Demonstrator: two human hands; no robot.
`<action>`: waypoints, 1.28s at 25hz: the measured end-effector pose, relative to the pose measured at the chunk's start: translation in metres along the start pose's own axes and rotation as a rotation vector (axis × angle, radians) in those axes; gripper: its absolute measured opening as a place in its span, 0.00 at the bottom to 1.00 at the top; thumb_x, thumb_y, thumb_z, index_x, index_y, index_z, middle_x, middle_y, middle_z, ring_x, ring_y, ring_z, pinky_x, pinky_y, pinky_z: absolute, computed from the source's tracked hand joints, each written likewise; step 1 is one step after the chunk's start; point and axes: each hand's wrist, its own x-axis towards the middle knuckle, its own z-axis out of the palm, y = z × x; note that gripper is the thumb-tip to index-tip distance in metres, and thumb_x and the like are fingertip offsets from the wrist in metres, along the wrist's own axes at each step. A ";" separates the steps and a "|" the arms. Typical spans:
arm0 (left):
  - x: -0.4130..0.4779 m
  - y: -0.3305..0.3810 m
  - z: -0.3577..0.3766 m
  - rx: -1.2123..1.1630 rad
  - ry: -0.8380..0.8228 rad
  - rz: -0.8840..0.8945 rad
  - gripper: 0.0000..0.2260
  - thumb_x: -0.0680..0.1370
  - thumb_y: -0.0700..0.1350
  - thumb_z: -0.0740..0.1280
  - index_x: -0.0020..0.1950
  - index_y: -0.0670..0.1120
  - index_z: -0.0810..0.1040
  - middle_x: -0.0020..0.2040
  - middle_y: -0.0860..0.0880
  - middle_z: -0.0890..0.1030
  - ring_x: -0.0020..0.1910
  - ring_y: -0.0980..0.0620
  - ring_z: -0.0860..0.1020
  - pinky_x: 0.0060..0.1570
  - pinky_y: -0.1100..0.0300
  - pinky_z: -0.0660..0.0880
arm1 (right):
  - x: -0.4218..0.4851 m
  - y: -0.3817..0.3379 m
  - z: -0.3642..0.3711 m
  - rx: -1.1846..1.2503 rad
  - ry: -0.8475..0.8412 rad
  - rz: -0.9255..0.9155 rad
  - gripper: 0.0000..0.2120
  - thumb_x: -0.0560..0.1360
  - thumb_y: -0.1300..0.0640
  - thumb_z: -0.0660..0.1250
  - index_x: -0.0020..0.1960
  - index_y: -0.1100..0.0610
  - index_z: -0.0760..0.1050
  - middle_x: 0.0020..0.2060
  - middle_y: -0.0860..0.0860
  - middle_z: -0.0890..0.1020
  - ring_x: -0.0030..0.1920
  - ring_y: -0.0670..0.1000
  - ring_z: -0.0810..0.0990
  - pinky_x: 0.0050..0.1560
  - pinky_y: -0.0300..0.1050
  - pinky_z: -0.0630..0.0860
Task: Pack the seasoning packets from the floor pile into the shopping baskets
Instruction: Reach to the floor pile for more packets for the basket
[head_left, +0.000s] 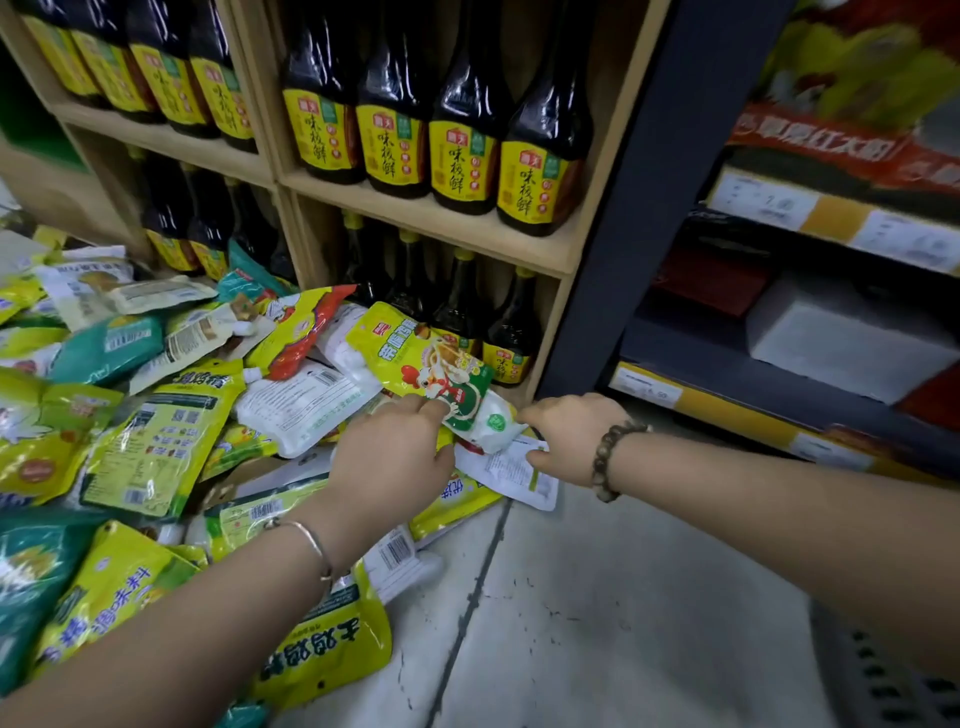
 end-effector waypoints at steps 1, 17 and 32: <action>0.006 -0.003 0.007 -0.033 -0.016 -0.044 0.21 0.79 0.53 0.59 0.72 0.51 0.66 0.66 0.50 0.72 0.61 0.47 0.73 0.49 0.55 0.72 | 0.013 -0.002 0.012 0.032 -0.015 0.011 0.20 0.74 0.46 0.58 0.64 0.51 0.69 0.58 0.52 0.77 0.56 0.55 0.76 0.51 0.48 0.70; 0.017 -0.040 0.072 -1.198 0.012 -0.814 0.05 0.78 0.38 0.64 0.50 0.46 0.78 0.43 0.48 0.79 0.41 0.52 0.77 0.31 0.70 0.72 | 0.160 -0.044 0.125 0.351 0.309 0.035 0.25 0.78 0.66 0.54 0.74 0.54 0.57 0.74 0.56 0.60 0.73 0.55 0.60 0.69 0.50 0.61; -0.028 -0.034 0.069 -1.997 -0.098 -0.943 0.23 0.64 0.46 0.71 0.59 0.42 0.78 0.50 0.42 0.84 0.45 0.46 0.84 0.35 0.55 0.80 | 0.042 -0.054 0.094 2.086 -0.172 0.242 0.14 0.68 0.60 0.66 0.50 0.67 0.77 0.41 0.58 0.83 0.39 0.54 0.81 0.44 0.47 0.78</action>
